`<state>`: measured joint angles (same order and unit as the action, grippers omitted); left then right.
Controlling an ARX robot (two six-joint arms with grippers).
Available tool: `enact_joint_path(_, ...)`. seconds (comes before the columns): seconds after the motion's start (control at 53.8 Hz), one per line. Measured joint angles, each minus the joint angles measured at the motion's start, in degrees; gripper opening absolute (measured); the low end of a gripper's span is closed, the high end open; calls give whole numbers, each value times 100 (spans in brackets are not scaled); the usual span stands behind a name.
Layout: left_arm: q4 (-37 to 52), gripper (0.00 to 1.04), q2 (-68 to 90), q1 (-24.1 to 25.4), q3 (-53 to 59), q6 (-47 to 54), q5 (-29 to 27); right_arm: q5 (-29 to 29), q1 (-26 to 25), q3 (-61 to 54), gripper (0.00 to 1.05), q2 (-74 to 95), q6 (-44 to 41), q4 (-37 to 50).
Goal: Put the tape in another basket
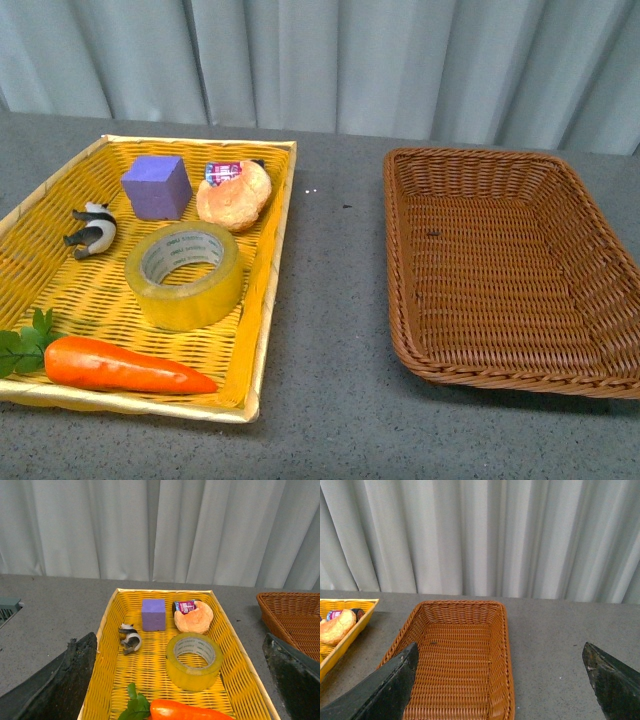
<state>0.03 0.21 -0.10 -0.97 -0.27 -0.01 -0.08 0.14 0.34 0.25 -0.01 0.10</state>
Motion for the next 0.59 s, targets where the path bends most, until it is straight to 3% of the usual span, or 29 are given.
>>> enact_joint_path(0.594,0,98,0,0,0,0,0,0,0,0,96,0,0,0)
